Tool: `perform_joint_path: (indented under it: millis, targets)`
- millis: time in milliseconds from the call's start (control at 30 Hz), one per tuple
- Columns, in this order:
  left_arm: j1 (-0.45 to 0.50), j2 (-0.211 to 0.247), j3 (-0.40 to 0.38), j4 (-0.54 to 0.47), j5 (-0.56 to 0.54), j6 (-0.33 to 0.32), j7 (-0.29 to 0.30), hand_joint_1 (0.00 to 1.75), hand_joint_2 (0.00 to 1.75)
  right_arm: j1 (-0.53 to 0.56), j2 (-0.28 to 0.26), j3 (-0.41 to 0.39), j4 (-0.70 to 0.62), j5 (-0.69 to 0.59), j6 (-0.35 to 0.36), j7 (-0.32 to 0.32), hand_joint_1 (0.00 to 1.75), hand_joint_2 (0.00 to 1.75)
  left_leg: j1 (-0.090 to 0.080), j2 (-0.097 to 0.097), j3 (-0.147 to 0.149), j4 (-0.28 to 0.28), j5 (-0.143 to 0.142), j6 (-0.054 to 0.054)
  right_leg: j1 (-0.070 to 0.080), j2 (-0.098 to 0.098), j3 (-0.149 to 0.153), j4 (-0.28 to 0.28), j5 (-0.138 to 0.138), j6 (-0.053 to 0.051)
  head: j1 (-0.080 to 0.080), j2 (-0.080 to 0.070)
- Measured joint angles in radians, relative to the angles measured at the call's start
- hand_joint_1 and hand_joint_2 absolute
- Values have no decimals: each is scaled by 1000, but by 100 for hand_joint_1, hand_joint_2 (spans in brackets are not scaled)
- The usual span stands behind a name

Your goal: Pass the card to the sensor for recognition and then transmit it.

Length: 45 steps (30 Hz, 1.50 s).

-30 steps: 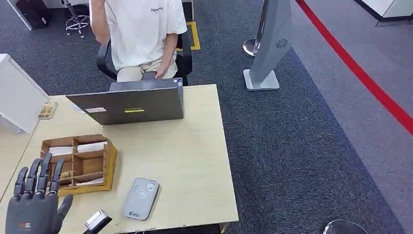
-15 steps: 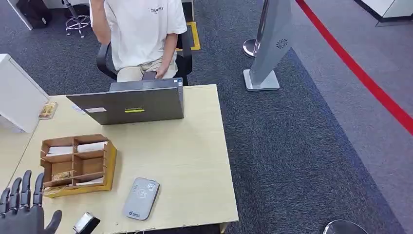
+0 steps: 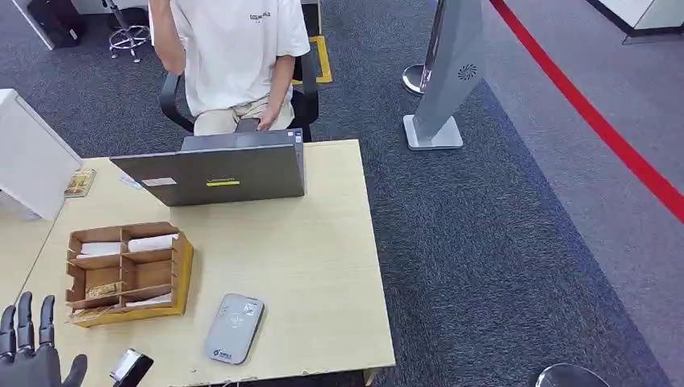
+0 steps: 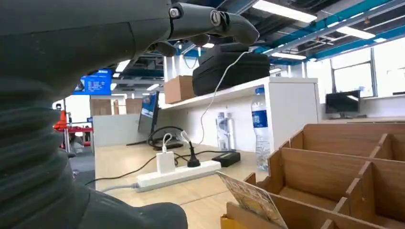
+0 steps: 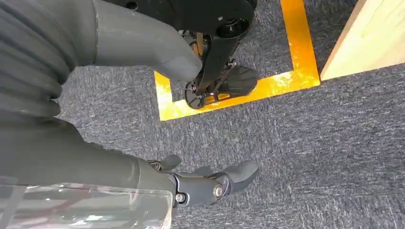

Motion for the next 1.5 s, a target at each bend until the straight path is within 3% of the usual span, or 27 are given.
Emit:
perform_joint_path:
  millis: [233,533,967,1500]
  targets:
    - [-75,-23,9,98,-42,43,-15,0,175,-5,0,0,0,23,13,0,0,175,0,0,0,0,1,1,0,0,0,0,0,0,0,0]
    - [-165,-22,-3,218,-82,46,24,0,175,-7,0,3,0,38,14,3,0,175,0,0,0,0,1,1,0,0,0,0,0,0,0,0]
    - [-233,-7,-21,289,-47,47,72,0,175,-8,0,4,0,52,14,11,0,175,0,-1,0,0,1,1,0,0,0,0,1,0,0,0]
    - [-243,19,-17,306,19,77,64,0,175,-7,0,4,0,53,15,14,0,175,0,-1,0,0,1,1,0,0,0,0,1,0,0,0]
